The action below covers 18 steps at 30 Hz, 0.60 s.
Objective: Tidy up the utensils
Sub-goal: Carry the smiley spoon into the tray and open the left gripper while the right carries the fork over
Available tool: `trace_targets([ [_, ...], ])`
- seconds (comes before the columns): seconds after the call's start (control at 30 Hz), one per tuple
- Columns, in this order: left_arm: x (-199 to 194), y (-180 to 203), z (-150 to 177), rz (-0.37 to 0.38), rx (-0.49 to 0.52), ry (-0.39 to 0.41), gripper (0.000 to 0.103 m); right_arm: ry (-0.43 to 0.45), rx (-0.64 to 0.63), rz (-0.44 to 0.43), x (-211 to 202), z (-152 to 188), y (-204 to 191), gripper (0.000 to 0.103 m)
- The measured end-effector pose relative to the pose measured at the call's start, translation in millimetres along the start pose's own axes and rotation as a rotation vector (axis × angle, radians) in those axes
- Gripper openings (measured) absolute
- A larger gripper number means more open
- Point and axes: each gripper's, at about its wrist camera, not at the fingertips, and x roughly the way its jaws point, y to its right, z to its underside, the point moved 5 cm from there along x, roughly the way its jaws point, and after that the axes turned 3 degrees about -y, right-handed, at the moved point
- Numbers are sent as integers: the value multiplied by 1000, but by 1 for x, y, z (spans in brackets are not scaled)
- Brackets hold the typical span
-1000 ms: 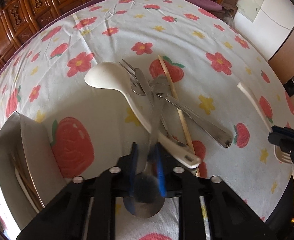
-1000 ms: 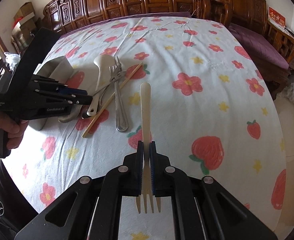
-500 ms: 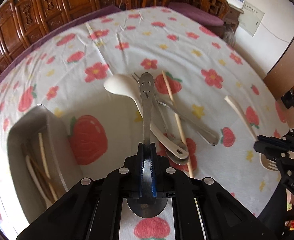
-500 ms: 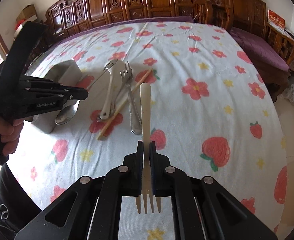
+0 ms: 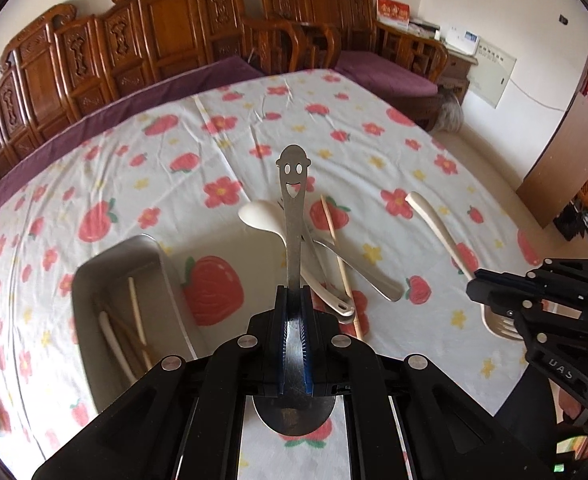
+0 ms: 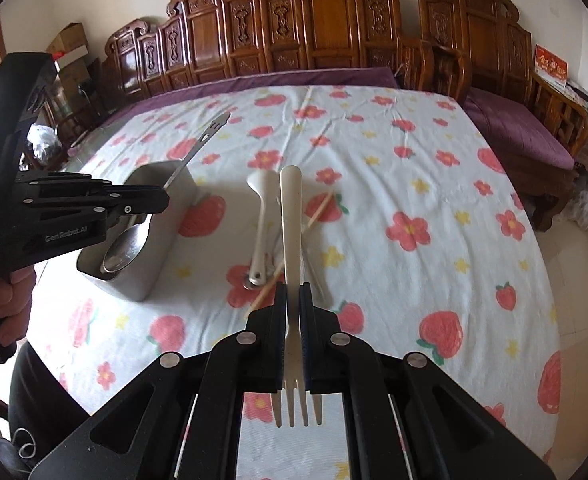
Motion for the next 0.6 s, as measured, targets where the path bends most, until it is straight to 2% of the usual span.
trace_targets([
  [0.37,-50,-27,9,-29,-57,69,5,46,-29,-48,-13,-21,-35,7],
  [0.6,-60,-56,23,-48,-107,79,5,65,-68,-69,-18,-38,-60,7],
])
